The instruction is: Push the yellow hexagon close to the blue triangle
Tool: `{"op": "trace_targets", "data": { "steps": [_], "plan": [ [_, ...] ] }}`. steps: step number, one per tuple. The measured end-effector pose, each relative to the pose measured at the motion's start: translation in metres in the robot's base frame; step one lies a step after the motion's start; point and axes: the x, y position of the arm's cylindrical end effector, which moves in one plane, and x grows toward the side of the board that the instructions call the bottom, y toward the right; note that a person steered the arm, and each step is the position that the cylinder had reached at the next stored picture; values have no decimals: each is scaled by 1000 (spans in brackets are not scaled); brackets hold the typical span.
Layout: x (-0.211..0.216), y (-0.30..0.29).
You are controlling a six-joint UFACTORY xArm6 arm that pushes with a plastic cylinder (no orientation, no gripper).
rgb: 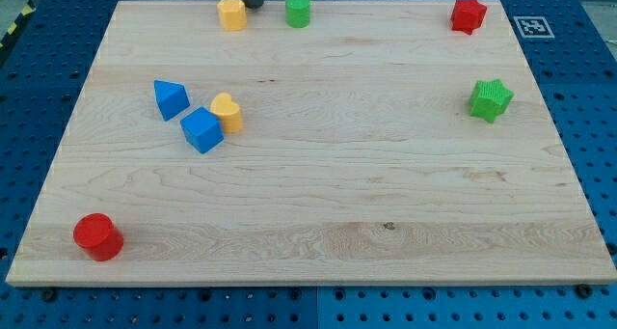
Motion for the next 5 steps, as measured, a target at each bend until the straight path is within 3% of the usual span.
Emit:
{"op": "trace_targets", "data": {
  "steps": [2, 5],
  "plan": [
    [13, -36],
    [77, -37]
  ]
}}
